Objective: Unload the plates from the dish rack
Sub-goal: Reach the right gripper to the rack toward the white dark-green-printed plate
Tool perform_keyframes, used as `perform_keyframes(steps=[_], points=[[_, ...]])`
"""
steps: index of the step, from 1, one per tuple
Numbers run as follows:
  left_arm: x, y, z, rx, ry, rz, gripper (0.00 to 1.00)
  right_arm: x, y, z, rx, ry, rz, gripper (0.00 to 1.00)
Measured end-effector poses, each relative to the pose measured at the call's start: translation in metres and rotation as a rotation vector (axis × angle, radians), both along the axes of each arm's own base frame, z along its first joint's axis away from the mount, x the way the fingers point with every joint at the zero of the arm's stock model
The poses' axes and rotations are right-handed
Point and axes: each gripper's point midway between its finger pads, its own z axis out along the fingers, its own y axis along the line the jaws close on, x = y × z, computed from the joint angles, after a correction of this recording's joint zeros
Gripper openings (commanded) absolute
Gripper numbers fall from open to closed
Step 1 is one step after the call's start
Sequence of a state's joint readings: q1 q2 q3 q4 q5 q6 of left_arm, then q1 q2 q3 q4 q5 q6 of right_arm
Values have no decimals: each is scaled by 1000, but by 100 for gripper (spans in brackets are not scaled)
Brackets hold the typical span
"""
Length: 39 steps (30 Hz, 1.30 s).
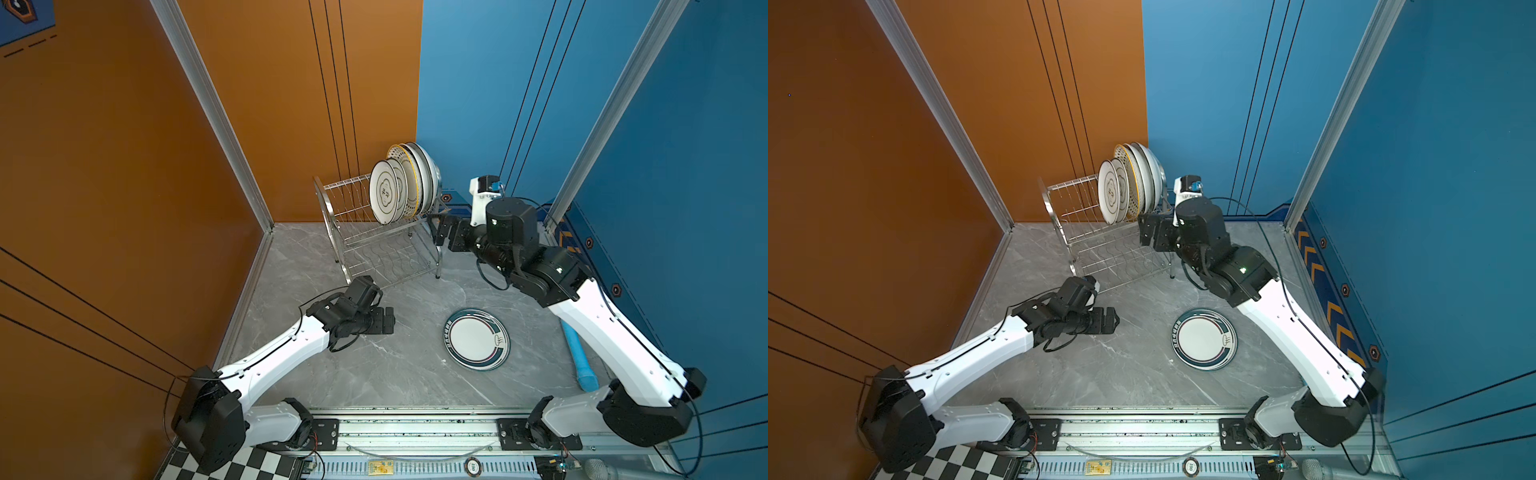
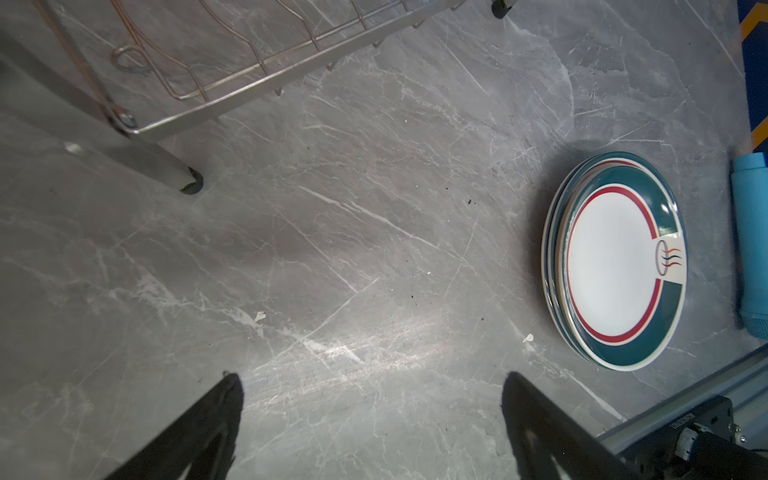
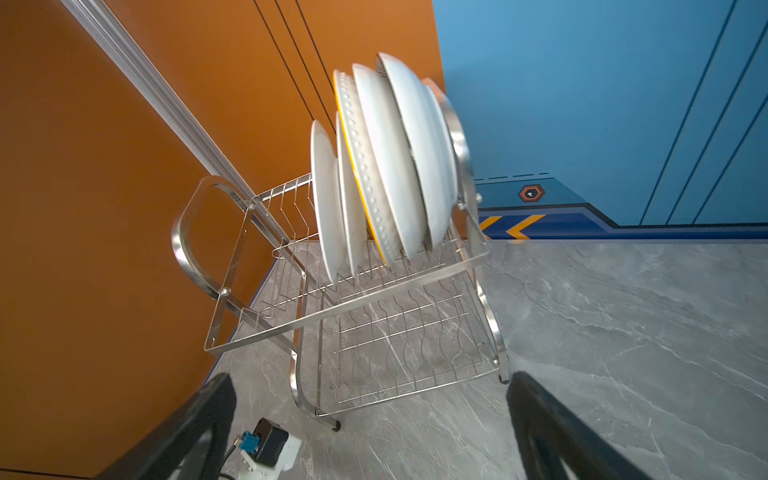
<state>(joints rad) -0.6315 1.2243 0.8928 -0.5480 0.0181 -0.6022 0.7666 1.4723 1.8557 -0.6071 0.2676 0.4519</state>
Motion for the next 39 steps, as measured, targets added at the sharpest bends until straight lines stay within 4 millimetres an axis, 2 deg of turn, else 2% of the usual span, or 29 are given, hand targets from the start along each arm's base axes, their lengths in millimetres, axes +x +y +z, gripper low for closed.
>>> perform_keyframes(steps=[5,13,21,29,39], points=[[-6,15,10,-32,-39,38,98,16,47,-1,1,-15,59,100],[-10,40,30,-92,-118,118,98,43,90,-18,26,-16,107,100],[-12,59,34,-111,-141,193,98,58,110,-21,52,-36,123,100],[-13,70,47,-135,-188,253,98,76,127,-23,70,-54,126,100],[-16,81,50,-131,-207,284,98,87,135,-37,49,-44,114,100]])
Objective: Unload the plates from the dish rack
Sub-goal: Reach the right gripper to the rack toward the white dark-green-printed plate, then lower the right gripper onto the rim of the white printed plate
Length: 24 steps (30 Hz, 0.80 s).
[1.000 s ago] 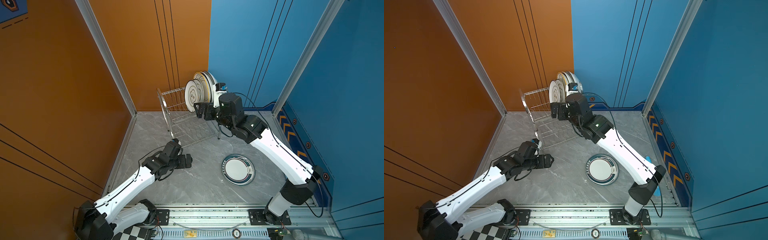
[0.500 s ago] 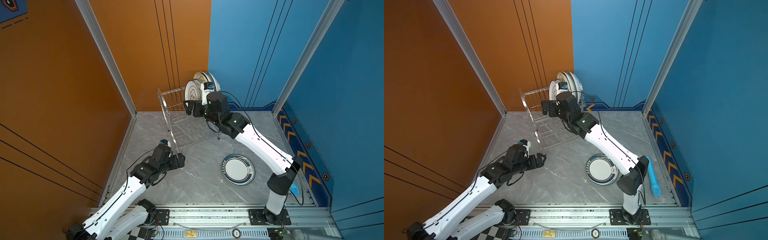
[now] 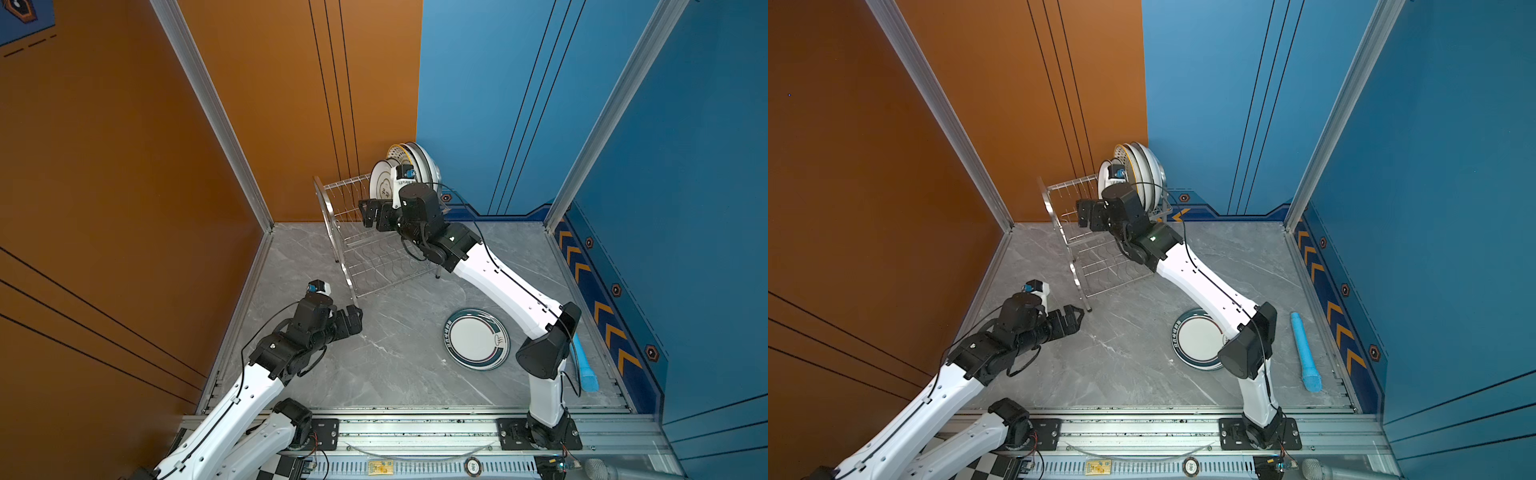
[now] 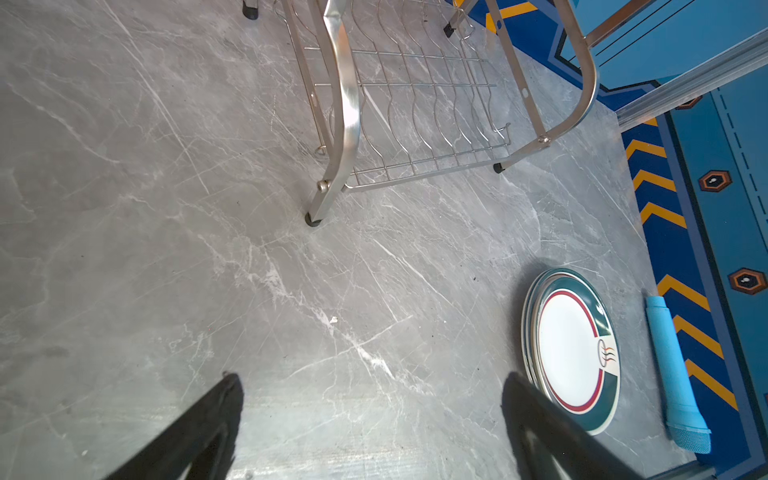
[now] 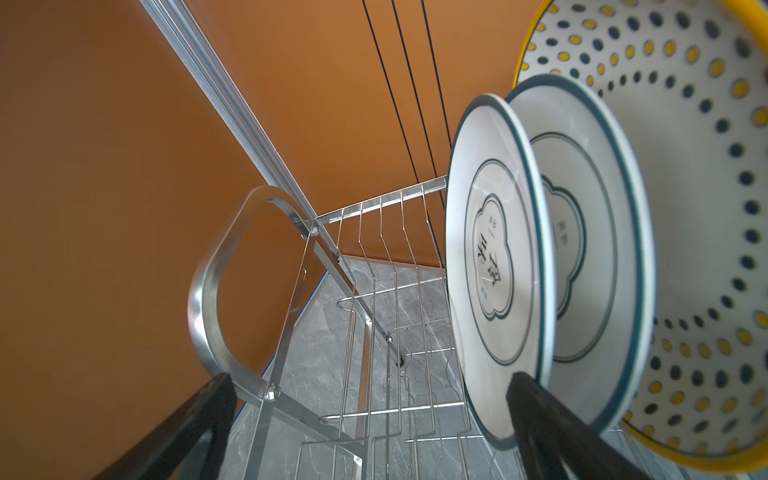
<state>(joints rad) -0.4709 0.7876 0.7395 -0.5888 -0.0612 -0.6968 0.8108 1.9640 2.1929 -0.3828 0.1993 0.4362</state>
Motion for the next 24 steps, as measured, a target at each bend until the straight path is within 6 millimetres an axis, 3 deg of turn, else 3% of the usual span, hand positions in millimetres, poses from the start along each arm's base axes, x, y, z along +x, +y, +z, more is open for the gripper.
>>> perform_keyframes(steps=[6,24], points=[[-1,3,-1,3,3,10,98,1,-3,7,-7,-22,-11,100],[-2,9,-3,14,-9,17,98,4,-11,0,-52,-15,-46,99]])
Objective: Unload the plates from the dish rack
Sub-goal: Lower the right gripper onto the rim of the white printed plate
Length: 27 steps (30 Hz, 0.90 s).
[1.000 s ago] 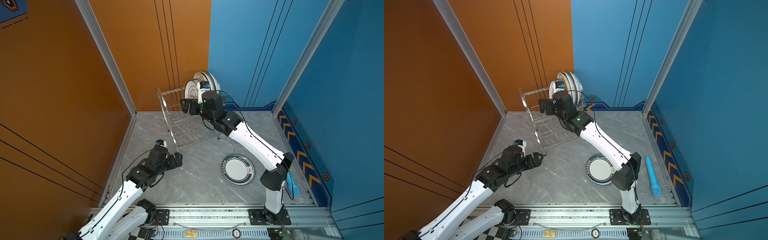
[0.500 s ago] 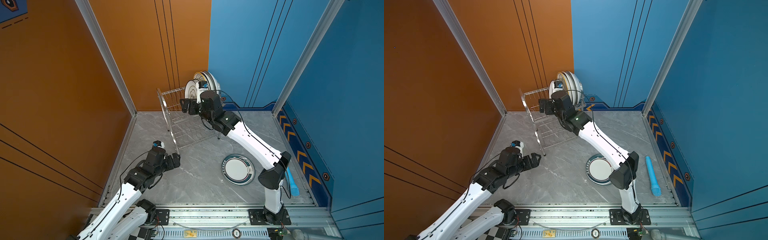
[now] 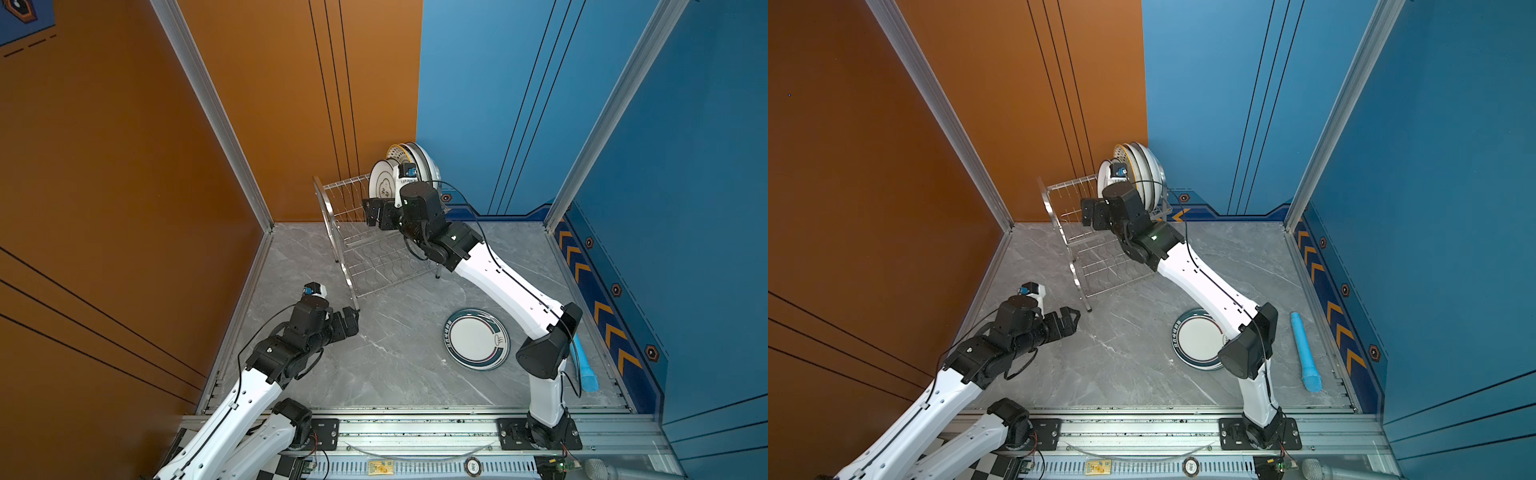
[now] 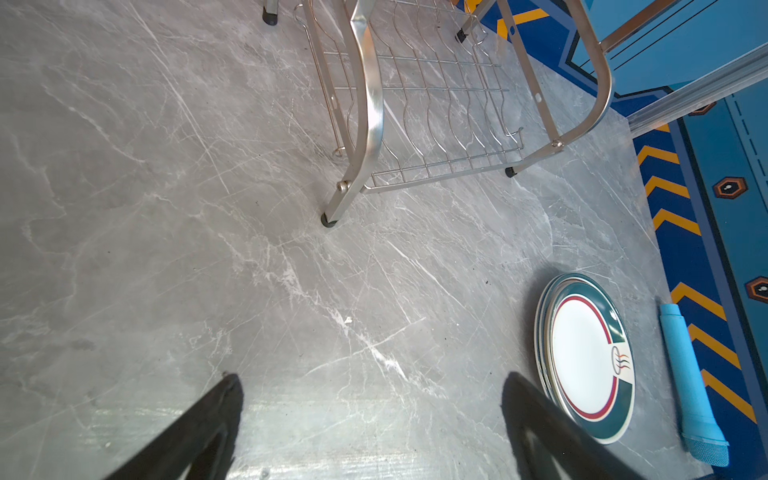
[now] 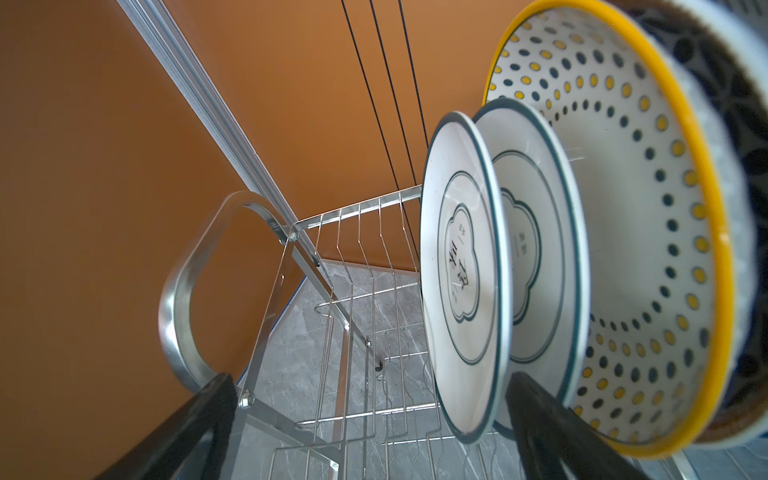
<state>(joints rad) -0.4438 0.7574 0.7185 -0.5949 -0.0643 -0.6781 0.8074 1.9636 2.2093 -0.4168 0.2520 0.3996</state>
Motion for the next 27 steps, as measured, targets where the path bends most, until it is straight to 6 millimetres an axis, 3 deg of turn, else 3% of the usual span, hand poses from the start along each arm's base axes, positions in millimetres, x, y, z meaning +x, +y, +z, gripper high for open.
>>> perform_keyframes(steps=[16,27], points=[[-1,3,-2,-1,-2,7,98,7,-8,0,-1,2,-17,91],[-1,4,-3,-1,-1,12,98,23,-7,-6,1,3,-32,82]])
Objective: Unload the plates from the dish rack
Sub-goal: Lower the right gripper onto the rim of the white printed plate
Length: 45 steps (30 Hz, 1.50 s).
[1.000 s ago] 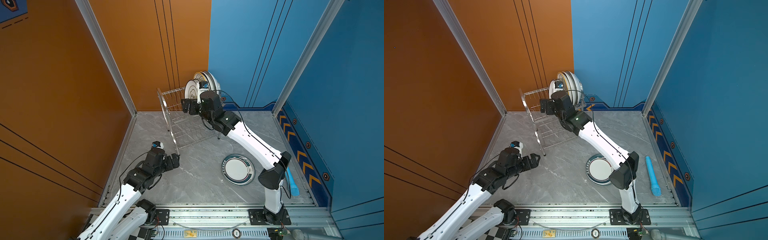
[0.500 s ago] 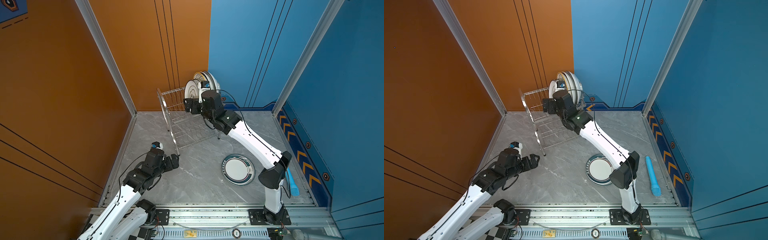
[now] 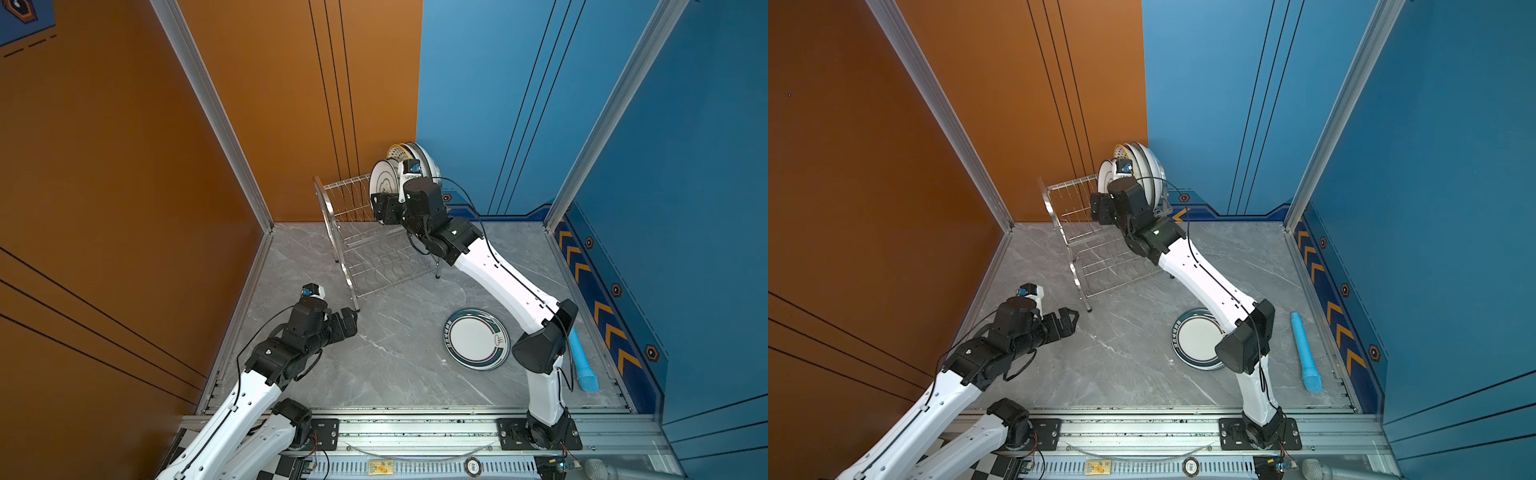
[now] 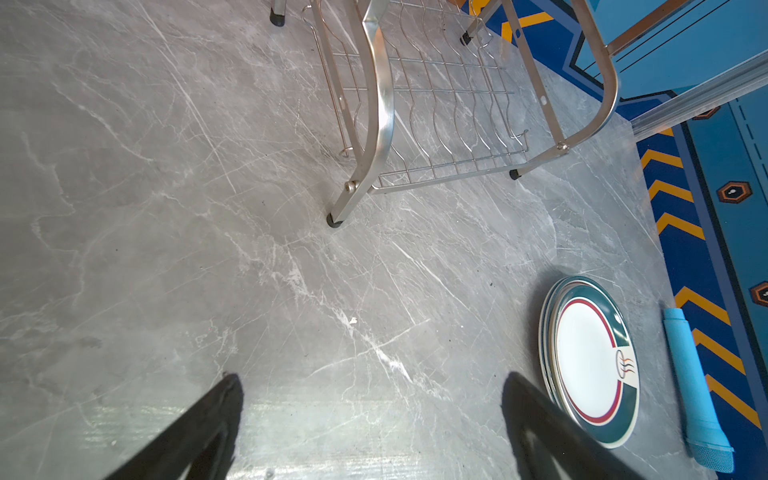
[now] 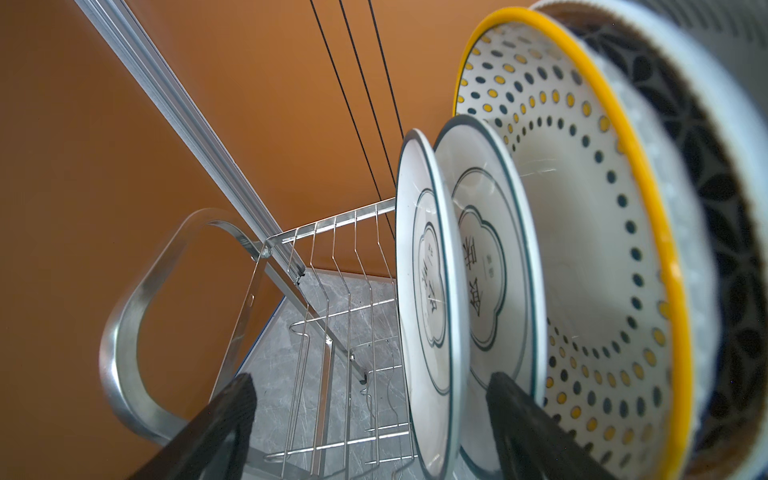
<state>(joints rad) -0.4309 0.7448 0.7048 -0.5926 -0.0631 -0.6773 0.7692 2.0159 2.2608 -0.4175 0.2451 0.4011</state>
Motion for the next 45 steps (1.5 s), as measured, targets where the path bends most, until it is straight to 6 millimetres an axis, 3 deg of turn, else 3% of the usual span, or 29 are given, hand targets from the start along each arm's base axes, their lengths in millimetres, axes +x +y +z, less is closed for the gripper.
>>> perform_keyframes(steps=[7,14,27,36,45], points=[[1,-1,-4,3,11,1,98,9,7,-13,-2,18,0,74],[4,-1,-5,-4,16,10,98,11,7,-7,9,7,-7,60],[7,-1,-14,-48,71,67,98,28,11,-36,-65,14,-46,42],[7,-12,-30,-78,163,35,98,29,7,-35,-84,2,-65,26],[7,-11,-16,-120,127,13,98,36,-3,-37,-122,-12,-113,13]])
